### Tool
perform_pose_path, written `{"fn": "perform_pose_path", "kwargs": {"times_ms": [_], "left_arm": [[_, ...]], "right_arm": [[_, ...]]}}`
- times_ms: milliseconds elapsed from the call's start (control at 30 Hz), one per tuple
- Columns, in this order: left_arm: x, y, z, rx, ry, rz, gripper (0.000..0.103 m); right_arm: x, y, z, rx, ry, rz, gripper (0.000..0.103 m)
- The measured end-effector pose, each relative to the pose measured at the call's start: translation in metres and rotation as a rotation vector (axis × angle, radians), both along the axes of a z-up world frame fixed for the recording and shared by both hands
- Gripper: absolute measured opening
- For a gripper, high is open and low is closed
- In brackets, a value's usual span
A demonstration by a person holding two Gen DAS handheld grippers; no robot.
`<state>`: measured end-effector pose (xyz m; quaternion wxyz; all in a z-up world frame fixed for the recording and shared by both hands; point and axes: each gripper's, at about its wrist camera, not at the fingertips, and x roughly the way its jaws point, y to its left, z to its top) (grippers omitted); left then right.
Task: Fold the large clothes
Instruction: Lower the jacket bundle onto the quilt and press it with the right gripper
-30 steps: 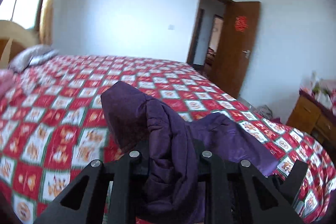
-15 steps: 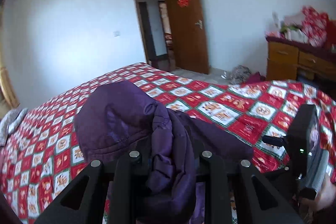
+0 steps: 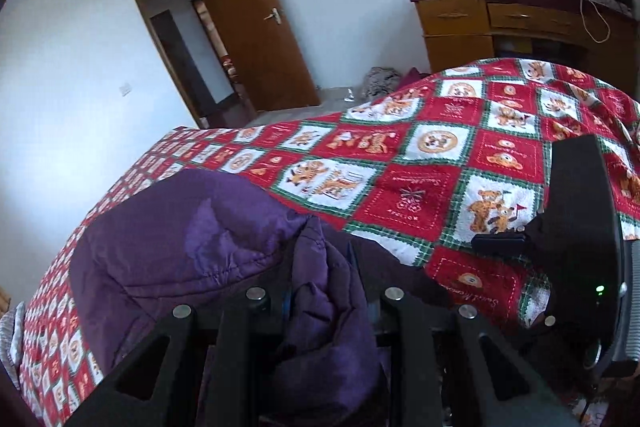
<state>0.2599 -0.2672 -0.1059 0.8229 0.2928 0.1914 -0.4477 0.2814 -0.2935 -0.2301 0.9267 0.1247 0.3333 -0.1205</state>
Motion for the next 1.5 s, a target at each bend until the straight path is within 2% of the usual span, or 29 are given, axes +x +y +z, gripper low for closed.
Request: {"fn": "perform_pose_path", "kwargs": {"times_ms": [200,300,400,467,500,567,600,633,667,700,733,800,867,933,967,1033,1100,1133,1233,1300,1333,1400,1433,1500], "left_arm": [[0.001,0.001,-0.001,-0.020,0.011,-0.015,0.024],[0.002,0.005,-0.001,-0.038,0.014,-0.012,0.029],[0.001,0.006,0.001,-0.065,0.005,-0.005,0.038],[0.001,0.011,0.008,-0.114,0.017,-0.015,0.051],[0.000,0.014,0.013,-0.140,0.018,-0.020,0.051],[-0.012,0.031,0.045,-0.257,0.034,-0.051,0.051],[-0.023,0.057,0.074,-0.413,0.040,-0.114,0.051],[-0.028,0.082,0.096,-0.543,0.022,-0.117,0.067],[-0.026,0.105,0.111,-0.632,-0.016,-0.053,0.093],[-0.021,0.124,0.119,-0.696,-0.060,0.034,0.097],[-0.005,0.150,0.120,-0.752,-0.104,0.190,0.097],[0.037,0.173,0.104,-0.711,-0.061,0.392,0.097],[0.094,0.186,0.063,-0.573,0.022,0.636,0.097],[0.144,0.205,0.011,-0.572,0.299,0.696,0.096],[0.149,0.209,0.001,-0.595,0.359,0.695,0.096],[0.139,0.210,0.004,-0.657,0.346,0.637,0.096],[0.127,0.201,0.016,-0.712,0.360,0.526,0.096],[0.118,0.188,0.024,-0.715,0.361,0.473,0.096],[0.093,0.136,0.037,-0.584,0.266,0.359,0.096],[0.076,0.108,0.041,-0.507,0.188,0.283,0.096],[0.072,0.099,0.041,-0.486,0.169,0.258,0.096],[0.072,0.097,0.039,-0.478,0.160,0.240,0.096],[0.075,0.098,0.039,-0.481,0.175,0.238,0.096],[0.080,0.105,0.037,-0.495,0.206,0.245,0.096]], "right_arm": [[0.002,0.000,-0.002,-0.026,-0.006,-0.005,0.103],[0.002,0.000,-0.003,-0.028,-0.007,-0.005,0.103],[0.002,0.001,-0.003,-0.032,-0.007,-0.005,0.103],[0.002,0.002,-0.004,-0.037,-0.005,-0.004,0.103],[0.002,0.002,-0.004,-0.041,-0.003,-0.005,0.103],[0.003,0.002,-0.004,-0.045,0.000,-0.004,0.103],[0.003,0.002,-0.004,-0.047,-0.001,-0.002,0.103],[0.003,0.002,-0.004,-0.048,0.000,-0.001,0.103],[0.003,0.002,-0.004,-0.049,0.000,0.000,0.103],[0.003,0.002,-0.005,-0.050,0.001,0.000,0.103],[0.004,0.002,-0.005,-0.053,0.003,0.001,0.103],[0.004,0.003,-0.005,-0.058,0.003,0.001,0.103],[0.004,0.004,-0.006,-0.064,0.001,0.002,0.103],[0.004,0.006,-0.006,-0.072,0.002,0.001,0.103],[0.005,0.006,-0.006,-0.075,0.003,0.002,0.103],[0.004,0.006,-0.006,-0.076,0.000,0.002,0.103],[0.003,0.005,-0.006,-0.071,-0.005,0.001,0.103],[0.003,0.005,-0.006,-0.069,-0.004,0.000,0.103],[0.003,0.003,-0.003,-0.057,-0.006,-0.002,0.103],[-0.005,0.006,0.005,-0.073,-0.047,-0.008,0.096],[-0.009,0.012,0.015,-0.104,-0.077,0.011,0.089],[-0.014,0.022,0.032,-0.135,-0.136,0.056,0.089],[-0.018,0.026,0.044,-0.129,-0.192,0.099,0.089],[-0.021,0.032,0.061,-0.135,-0.245,0.143,0.089]]}}
